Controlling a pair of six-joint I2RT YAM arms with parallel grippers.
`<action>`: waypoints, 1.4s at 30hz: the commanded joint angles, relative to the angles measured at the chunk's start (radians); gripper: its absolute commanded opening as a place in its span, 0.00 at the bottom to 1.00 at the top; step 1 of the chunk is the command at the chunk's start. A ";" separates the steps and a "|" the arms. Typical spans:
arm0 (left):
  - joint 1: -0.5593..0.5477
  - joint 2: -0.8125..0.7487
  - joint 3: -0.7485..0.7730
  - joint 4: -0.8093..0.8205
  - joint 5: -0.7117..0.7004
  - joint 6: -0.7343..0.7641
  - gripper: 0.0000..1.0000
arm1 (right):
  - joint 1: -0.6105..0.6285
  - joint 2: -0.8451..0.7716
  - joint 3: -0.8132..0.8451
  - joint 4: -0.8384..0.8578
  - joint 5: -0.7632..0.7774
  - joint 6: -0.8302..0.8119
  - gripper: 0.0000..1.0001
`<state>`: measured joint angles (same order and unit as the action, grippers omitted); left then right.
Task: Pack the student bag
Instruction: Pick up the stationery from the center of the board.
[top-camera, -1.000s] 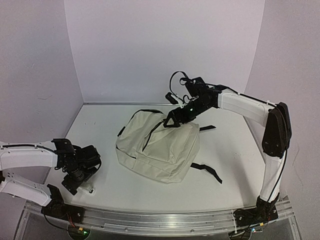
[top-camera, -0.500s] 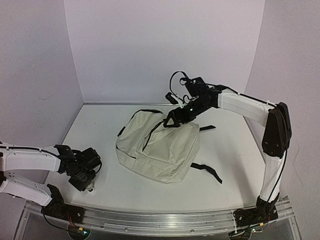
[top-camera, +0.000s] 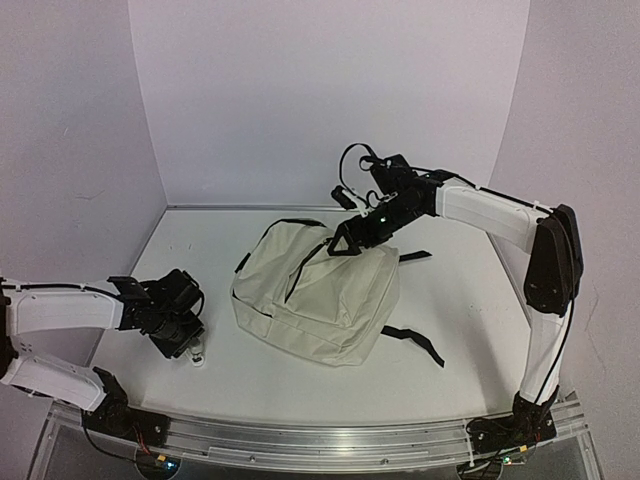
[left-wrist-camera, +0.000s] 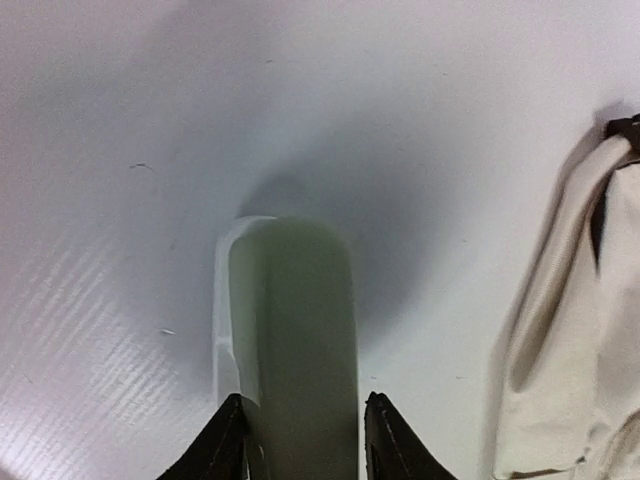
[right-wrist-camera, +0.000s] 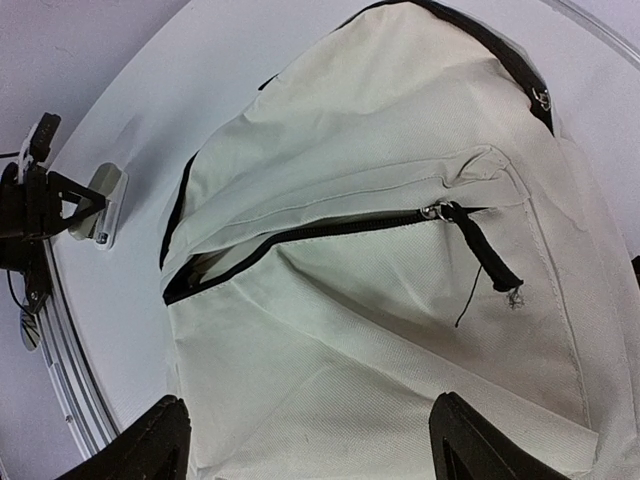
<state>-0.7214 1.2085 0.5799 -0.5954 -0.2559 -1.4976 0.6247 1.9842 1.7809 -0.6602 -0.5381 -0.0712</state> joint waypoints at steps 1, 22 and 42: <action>0.014 -0.050 -0.019 0.034 0.044 0.048 0.57 | 0.000 -0.018 -0.007 -0.007 0.008 -0.008 0.83; 0.155 0.266 0.064 0.058 0.250 0.151 0.61 | 0.000 -0.012 -0.008 -0.022 -0.002 -0.005 0.83; 0.180 0.592 0.216 -0.037 0.492 0.106 0.62 | 0.001 -0.056 -0.037 -0.036 -0.028 0.006 0.83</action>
<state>-0.5380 1.6559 0.8614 -0.5777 0.1585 -1.3498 0.6247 1.9839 1.7528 -0.6948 -0.5526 -0.0696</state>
